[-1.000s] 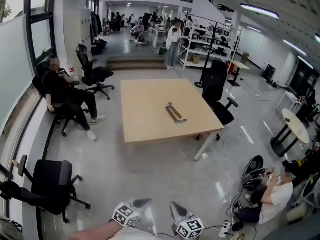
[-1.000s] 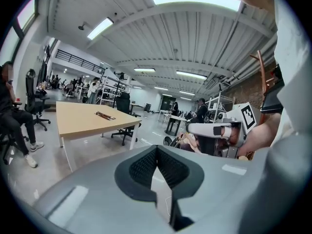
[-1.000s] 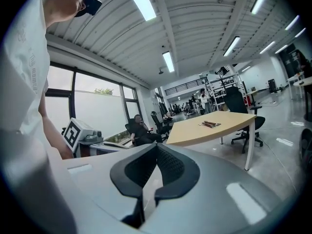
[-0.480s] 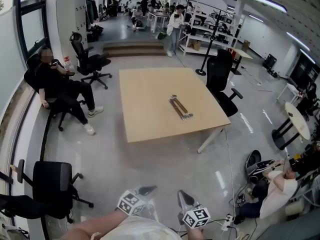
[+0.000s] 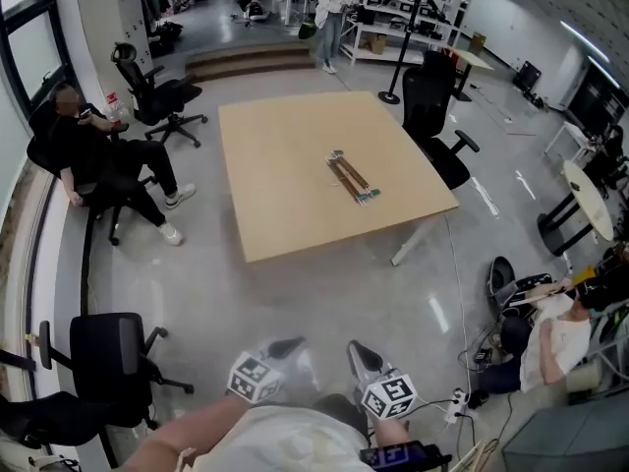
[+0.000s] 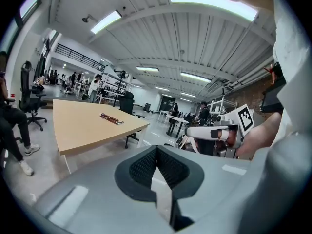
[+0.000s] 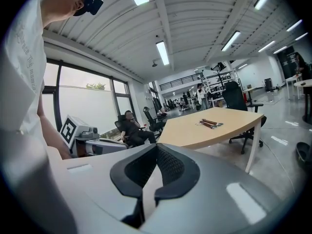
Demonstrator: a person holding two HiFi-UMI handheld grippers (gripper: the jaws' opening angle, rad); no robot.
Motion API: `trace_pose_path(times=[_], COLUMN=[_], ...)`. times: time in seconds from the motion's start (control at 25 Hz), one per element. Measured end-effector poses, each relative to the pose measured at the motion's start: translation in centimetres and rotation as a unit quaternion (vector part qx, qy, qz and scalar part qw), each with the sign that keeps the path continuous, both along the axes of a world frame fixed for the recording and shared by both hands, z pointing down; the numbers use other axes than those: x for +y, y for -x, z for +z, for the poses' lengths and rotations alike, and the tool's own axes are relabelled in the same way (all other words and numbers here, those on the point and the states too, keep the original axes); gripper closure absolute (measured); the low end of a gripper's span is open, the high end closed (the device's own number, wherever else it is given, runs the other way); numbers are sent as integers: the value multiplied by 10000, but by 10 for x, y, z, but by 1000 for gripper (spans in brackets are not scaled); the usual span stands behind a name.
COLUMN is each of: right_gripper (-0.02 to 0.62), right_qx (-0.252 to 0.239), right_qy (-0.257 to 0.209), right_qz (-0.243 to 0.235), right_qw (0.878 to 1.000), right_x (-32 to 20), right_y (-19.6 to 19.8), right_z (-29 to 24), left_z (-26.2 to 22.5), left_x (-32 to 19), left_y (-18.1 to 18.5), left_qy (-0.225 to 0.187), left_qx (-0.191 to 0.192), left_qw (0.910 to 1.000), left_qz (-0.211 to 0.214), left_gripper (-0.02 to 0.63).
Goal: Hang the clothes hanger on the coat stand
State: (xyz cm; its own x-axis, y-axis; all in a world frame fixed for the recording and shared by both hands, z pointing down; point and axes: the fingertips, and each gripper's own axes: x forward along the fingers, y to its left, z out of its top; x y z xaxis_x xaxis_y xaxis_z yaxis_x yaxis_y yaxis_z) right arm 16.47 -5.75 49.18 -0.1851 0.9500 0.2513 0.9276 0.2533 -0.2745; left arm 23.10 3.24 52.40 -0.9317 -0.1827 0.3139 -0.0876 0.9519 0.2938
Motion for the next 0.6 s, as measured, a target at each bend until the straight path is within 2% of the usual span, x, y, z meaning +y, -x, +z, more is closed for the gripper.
trace_pose_path(times=[0.24, 0.6], right_gripper=[581, 581], right_qx=[172, 260], right_qy=[15, 86], right_qz=[-251, -583], right_qw=[9995, 9979], right_x=[21, 20], right_y=[42, 141], right_z=[11, 10], left_z=[3, -18], left_x=[10, 4], left_y=[42, 158], left_qy=[-57, 263], left_qx=[113, 17], left_qw=[9998, 9995], left_qz=[-181, -187], left_gripper=[604, 604])
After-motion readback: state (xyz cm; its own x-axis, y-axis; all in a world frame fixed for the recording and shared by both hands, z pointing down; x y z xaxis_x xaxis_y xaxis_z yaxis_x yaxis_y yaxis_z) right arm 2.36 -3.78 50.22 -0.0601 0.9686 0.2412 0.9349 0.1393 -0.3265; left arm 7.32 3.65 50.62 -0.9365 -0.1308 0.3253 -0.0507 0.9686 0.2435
